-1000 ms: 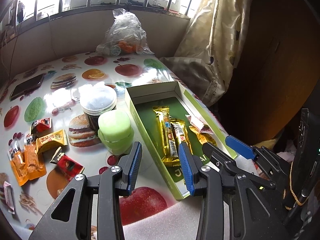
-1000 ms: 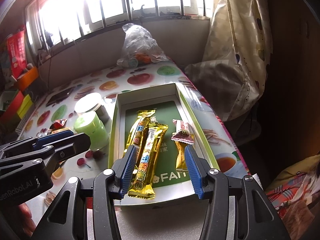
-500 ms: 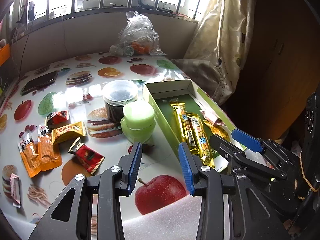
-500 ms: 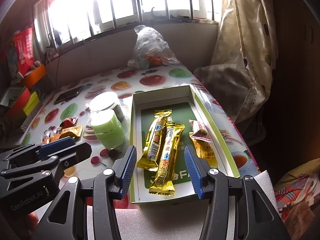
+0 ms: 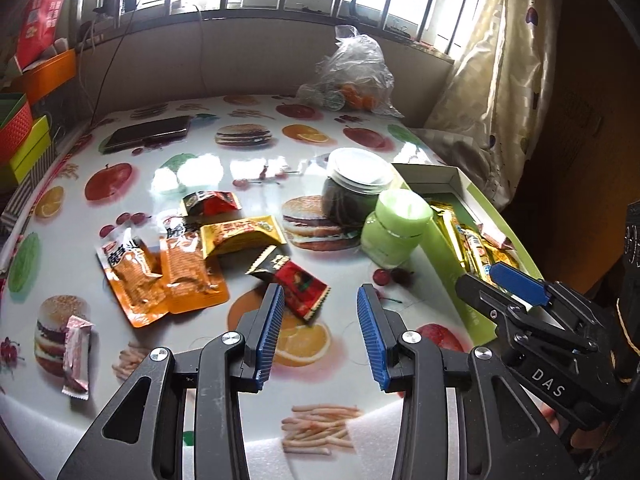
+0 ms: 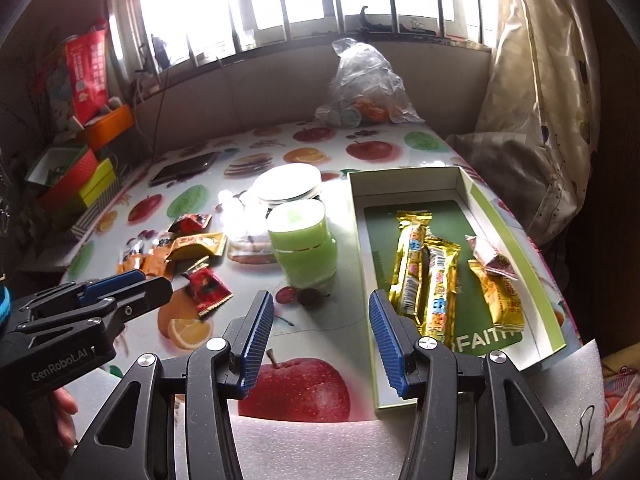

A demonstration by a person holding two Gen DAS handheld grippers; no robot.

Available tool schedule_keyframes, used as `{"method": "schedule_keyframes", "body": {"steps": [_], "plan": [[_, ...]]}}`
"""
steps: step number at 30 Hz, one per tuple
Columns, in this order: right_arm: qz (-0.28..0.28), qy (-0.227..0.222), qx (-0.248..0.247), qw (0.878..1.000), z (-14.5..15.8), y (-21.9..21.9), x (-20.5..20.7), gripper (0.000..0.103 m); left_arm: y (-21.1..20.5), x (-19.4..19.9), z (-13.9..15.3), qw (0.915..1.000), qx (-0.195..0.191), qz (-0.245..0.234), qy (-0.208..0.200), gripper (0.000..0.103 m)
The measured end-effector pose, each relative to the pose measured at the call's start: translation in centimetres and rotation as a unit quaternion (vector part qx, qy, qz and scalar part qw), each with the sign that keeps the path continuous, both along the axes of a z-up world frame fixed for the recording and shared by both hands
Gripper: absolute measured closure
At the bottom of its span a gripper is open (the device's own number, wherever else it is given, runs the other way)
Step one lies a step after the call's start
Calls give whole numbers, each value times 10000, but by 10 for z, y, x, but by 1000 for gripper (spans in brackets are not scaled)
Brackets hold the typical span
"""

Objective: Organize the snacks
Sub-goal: 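Withdraw both open tools from the green box back over the table, then move the left tool toward a pink-white bar while the right approaches a red packet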

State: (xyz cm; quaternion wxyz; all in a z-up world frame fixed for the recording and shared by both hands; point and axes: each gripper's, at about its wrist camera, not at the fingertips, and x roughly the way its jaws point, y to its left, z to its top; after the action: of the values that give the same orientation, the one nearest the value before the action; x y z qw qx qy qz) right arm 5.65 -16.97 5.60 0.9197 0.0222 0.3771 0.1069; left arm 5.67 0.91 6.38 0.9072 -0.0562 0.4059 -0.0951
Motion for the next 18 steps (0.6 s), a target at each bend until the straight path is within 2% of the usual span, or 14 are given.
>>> {"method": "schedule_keyframes", "body": {"steps": [3,6,12,18], "plan": [[168,88,0,9998,-7,14,4,54,15,-2,-4,9999,52,139,5,63],[381,173,-42,9991,-12,28,8,54,32,0,-9,9993,-102,331,110,63],[751,305,-113,9966,-22,53,21,54,58,-2,-15,9979,-161,593,203,63],[1102,382,-231,9929,-28,79,33,54,80,-6,-17,9961,-53,839,258,63]]}}
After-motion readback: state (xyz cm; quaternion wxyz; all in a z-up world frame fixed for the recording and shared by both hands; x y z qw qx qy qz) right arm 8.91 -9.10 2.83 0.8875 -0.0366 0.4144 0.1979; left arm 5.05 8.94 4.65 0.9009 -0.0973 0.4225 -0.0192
